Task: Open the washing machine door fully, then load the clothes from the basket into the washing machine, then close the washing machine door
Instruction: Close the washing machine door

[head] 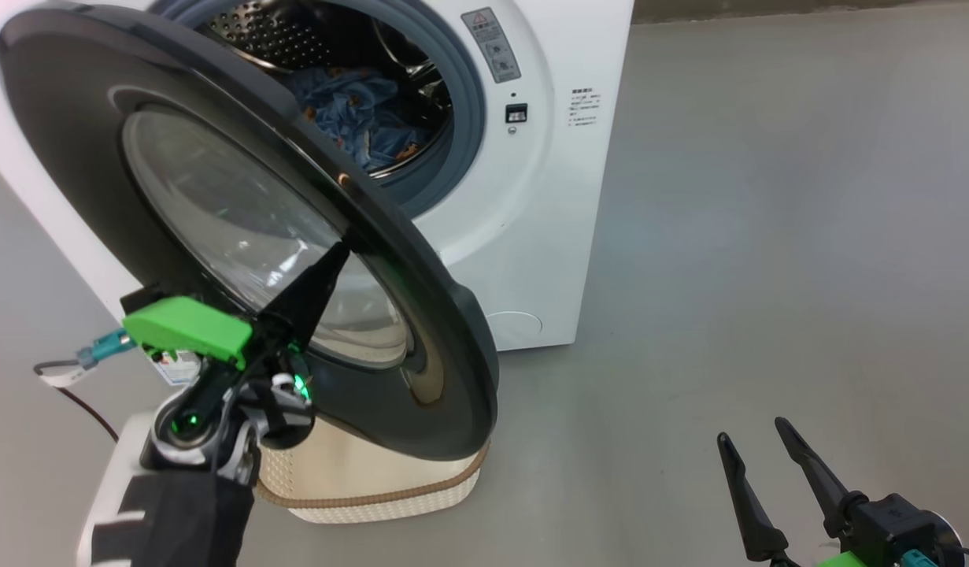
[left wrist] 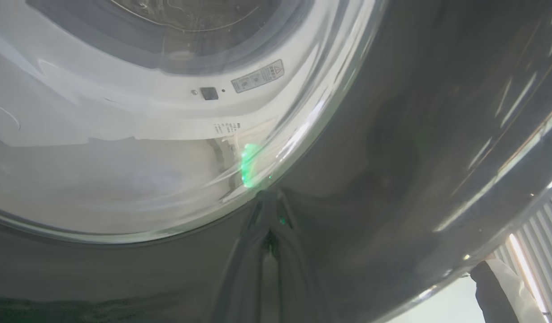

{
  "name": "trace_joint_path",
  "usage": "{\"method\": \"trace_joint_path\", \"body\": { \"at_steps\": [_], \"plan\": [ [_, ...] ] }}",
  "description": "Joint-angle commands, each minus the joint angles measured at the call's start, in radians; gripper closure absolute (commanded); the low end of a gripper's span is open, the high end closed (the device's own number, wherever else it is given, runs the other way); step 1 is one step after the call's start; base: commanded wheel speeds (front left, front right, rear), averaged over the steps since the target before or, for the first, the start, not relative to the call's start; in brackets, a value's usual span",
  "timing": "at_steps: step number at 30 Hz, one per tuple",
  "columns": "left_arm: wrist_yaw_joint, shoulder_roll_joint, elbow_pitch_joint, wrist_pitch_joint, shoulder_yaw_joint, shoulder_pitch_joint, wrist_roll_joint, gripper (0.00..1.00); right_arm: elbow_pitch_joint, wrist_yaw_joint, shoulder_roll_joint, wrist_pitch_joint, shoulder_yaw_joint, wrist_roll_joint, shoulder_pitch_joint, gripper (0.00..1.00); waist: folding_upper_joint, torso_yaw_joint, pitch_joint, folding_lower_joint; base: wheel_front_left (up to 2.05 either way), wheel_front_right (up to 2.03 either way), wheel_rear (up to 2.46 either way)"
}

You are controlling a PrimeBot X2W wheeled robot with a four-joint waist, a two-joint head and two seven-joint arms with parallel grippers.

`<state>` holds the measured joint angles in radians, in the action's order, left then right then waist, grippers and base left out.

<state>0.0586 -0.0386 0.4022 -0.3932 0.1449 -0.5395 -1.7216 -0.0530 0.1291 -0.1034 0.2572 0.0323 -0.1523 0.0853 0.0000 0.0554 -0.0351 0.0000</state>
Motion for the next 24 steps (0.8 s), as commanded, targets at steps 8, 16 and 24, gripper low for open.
{"method": "trace_joint_path", "body": {
  "at_steps": [8, 16, 24],
  "plan": [
    [0.038, -0.012, 0.153, 0.104, 0.021, -0.156, 0.006, 1.0, 0.01, 0.002, -0.012, 0.005, 0.04, 0.007, -0.032, 0.0, 0.0, 0.018, -0.001, 0.0, 0.0, 0.0, 0.0],
    [0.065, -0.012, 0.285, 0.179, 0.104, -0.242, -0.051, 1.0, 0.005, 0.002, -0.011, 0.005, 0.049, 0.009, -0.034, 0.0, 0.0, 0.022, 0.004, 0.0, 0.0, 0.0, 0.0],
    [0.072, -0.012, 0.318, 0.222, 0.164, -0.274, -0.085, 1.0, 0.005, 0.002, -0.009, 0.005, 0.052, 0.007, -0.037, 0.0, 0.0, 0.022, 0.005, 0.0, 0.0, 0.0, 0.0]
  ]
}}
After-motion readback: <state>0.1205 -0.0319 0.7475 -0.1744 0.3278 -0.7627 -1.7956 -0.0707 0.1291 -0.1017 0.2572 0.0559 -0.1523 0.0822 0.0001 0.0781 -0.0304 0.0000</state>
